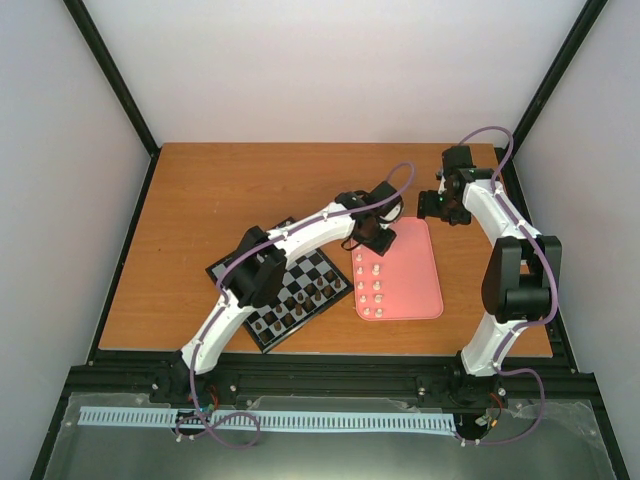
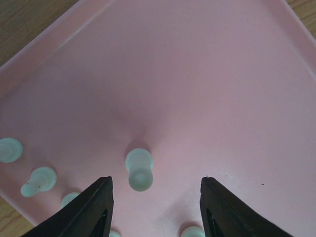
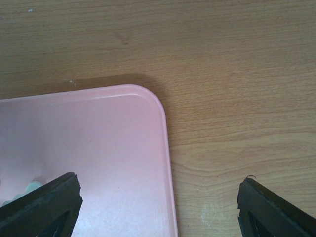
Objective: Set up the chess pieces on the board
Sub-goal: Pick up the chess piece from the storage box.
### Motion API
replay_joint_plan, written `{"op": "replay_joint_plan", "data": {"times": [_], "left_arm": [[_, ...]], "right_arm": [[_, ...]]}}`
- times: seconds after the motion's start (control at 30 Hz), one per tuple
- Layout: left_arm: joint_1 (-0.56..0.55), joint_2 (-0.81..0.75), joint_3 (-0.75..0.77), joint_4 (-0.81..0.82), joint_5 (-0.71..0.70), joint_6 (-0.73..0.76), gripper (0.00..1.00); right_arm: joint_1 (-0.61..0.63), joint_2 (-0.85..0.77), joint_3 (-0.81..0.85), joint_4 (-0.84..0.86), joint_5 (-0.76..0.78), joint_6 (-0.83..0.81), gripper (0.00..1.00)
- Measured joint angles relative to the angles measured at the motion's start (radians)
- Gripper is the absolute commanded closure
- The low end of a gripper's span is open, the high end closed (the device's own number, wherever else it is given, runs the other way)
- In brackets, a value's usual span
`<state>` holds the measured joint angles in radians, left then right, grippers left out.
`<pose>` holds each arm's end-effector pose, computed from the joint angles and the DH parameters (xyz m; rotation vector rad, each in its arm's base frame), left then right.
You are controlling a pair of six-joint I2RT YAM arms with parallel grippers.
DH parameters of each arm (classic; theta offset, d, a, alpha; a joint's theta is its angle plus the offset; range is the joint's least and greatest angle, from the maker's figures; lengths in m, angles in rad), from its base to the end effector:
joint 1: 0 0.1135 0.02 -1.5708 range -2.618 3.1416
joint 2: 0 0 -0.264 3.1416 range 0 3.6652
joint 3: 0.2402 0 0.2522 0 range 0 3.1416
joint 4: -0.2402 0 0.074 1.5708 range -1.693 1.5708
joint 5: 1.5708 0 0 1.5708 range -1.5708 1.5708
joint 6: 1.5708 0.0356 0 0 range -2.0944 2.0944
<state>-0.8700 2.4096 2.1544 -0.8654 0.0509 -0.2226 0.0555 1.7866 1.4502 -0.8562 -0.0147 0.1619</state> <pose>0.3315 -0.3957 0.1875 0.8922 2.6087 -0.3880 0.3674 0.0209 0.2453 0.1432 2.7625 0.0776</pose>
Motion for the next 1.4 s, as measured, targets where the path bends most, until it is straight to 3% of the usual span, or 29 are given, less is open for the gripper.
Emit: {"op": "replay_joint_plan", "data": {"times": [0.07, 0.17, 0.47, 1.23, 1.4], "left_arm": [[0.004, 0.001, 0.000, 0.000, 0.000, -0.001, 0.52], [0.006, 0.005, 0.000, 0.000, 0.000, -0.003, 0.63], [0.010, 0.032, 0.000, 0.001, 0.001, -0.013, 0.73], [0.013, 0.060, 0.021, 0.000, -0.017, -0.016, 0.74], [0.016, 0.060, 0.021, 0.000, -0.024, -0.016, 0.80]], "right_arm": [[0.000, 0.000, 0.000, 0.000, -0.001, 0.000, 0.14], [0.000, 0.000, 0.000, 0.000, -0.001, 0.000, 0.14], [0.000, 0.000, 0.000, 0.000, -0.003, -0.001, 0.14], [0.000, 0.017, 0.000, 0.000, -0.027, -0.005, 0.14], [0.000, 0.017, 0.002, 0.000, -0.027, -0.005, 0.14]]}}
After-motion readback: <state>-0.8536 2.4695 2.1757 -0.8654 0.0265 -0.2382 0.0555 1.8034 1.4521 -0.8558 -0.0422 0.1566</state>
